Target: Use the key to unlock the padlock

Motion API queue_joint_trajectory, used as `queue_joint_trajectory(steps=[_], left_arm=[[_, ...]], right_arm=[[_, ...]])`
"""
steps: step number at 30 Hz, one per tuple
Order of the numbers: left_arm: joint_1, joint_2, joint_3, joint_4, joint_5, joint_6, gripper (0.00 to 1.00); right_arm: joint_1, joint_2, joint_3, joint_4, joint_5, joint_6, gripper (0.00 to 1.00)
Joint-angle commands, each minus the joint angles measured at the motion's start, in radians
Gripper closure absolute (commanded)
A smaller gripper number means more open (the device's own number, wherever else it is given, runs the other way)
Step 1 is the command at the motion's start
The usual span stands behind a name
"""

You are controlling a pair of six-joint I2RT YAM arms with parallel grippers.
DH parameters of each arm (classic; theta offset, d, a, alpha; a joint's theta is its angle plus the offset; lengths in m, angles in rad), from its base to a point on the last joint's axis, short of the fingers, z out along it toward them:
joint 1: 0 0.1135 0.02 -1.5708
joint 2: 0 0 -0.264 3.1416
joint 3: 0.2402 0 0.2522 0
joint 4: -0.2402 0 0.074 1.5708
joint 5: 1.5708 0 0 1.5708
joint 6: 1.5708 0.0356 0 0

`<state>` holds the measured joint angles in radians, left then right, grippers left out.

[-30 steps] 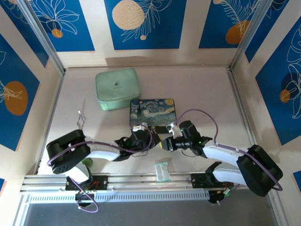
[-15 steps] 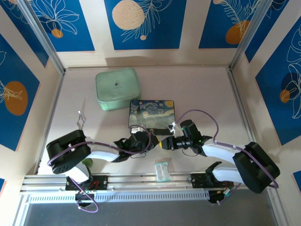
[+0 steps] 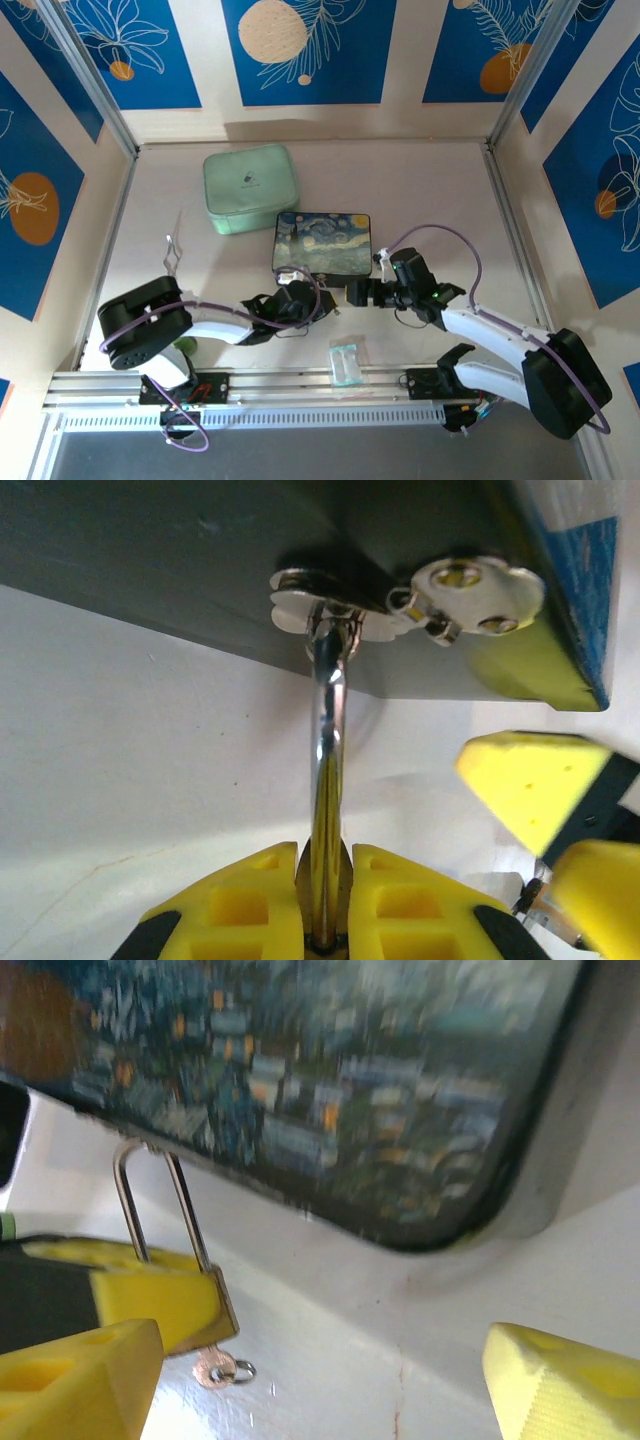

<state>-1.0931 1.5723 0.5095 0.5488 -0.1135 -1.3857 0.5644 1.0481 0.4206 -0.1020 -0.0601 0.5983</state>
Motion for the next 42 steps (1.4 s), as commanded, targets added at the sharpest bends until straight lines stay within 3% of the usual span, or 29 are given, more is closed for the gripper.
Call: queue_joint_trajectory(steps=[1, 7, 16, 22, 34, 42], left_arm=[[0.004, -0.026, 0.009, -0.111, -0.021, 0.053, 1.00], [0.017, -0.053, 0.042, -0.255, -0.023, 0.141, 1.00], [0.070, -0.049, 0.056, -0.366, 0.025, 0.235, 1.00], [0.085, -0.009, 0.121, -0.562, -0.040, 0.340, 0.92], [0.063, 0.102, 0.258, -0.728, -0.154, 0.411, 0.78], [0.045, 0.149, 0.320, -0.794, -0.215, 0.440, 0.76]], right_arm=[[-0.002, -0.011, 0.075, -0.137, 0.118, 0.022, 0.14], [-0.049, 0.085, 0.165, -0.136, 0.151, 0.061, 0.14], [-0.013, 0.311, 0.290, -0.166, 0.191, 0.048, 0.20], [-0.009, 0.348, 0.262, -0.137, 0.207, 0.059, 0.21], [-0.009, 0.378, 0.231, -0.097, 0.189, 0.072, 0.22], [-0.010, 0.390, 0.216, -0.081, 0.171, 0.081, 0.22]])
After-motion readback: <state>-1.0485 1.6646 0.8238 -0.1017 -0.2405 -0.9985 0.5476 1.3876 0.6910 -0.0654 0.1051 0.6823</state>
